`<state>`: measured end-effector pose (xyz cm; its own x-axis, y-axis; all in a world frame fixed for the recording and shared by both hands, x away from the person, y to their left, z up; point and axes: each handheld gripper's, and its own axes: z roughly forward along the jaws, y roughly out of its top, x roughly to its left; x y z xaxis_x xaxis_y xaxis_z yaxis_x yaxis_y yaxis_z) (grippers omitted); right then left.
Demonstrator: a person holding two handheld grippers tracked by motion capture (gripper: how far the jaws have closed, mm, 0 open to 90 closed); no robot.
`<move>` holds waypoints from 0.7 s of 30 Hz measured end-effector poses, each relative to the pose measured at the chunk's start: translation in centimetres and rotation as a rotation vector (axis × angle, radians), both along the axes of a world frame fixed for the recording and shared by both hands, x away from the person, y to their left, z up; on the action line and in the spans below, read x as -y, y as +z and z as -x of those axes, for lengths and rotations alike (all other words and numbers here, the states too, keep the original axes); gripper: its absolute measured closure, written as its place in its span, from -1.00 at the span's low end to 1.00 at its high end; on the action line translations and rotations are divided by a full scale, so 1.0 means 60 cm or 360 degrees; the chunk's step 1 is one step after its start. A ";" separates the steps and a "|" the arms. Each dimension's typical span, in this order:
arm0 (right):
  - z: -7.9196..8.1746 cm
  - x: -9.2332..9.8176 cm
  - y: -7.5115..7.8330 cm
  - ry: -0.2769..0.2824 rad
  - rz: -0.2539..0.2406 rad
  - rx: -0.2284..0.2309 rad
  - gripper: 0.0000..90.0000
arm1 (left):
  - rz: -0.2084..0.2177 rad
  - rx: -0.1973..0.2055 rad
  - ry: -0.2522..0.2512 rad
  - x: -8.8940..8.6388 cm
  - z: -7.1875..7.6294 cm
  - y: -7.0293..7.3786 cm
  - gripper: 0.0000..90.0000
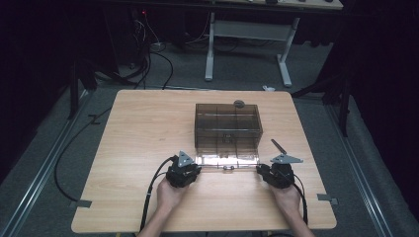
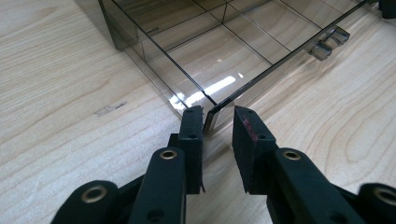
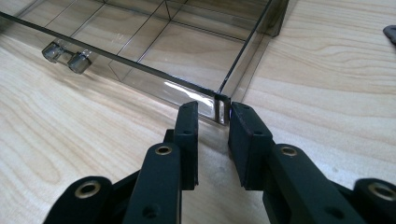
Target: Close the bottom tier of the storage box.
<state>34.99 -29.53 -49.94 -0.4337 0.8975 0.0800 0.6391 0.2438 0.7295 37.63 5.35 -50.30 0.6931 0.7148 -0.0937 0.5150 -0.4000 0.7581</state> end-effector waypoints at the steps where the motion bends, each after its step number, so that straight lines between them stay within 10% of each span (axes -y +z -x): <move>1: 0.000 0.000 0.000 0.0000 0.0000 0.0000 0.63 | 0.0000 0.0000 0.0000 0.000 0.000 0.000 0.64; 21: 0.029 0.001 -0.001 0.0029 -0.0018 0.0010 0.62 | -0.0003 -0.0004 -0.0012 -0.004 0.028 -0.001 0.64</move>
<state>33.23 -29.57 -50.02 -0.4507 0.8884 0.0872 0.6299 0.2473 0.7362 35.96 5.60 -50.35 0.6983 0.7096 -0.0941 0.5136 -0.4052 0.7563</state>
